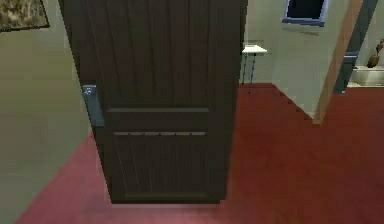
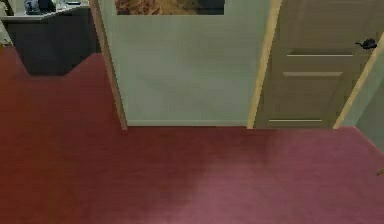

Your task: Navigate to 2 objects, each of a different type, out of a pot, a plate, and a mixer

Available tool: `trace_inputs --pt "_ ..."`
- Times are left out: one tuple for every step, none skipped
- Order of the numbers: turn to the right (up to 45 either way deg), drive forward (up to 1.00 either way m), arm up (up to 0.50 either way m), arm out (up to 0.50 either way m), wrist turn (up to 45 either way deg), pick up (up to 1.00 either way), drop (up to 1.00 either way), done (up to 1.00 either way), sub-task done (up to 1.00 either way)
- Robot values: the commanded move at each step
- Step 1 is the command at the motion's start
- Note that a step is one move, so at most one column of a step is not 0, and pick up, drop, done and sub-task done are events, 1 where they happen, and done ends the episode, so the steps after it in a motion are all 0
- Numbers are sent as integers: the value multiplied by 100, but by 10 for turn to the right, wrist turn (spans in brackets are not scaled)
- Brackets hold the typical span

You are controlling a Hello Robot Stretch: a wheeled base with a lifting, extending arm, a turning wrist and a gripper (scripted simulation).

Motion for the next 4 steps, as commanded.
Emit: trace_inputs --pt "60 0 0 0 0 0 0 0 0" --pt "0 5 0 0 0 0 0 0 0" --pt "420 0 0 0 0 0 0 0 0" --pt "0 100 0 0 0 0 0 0 0"
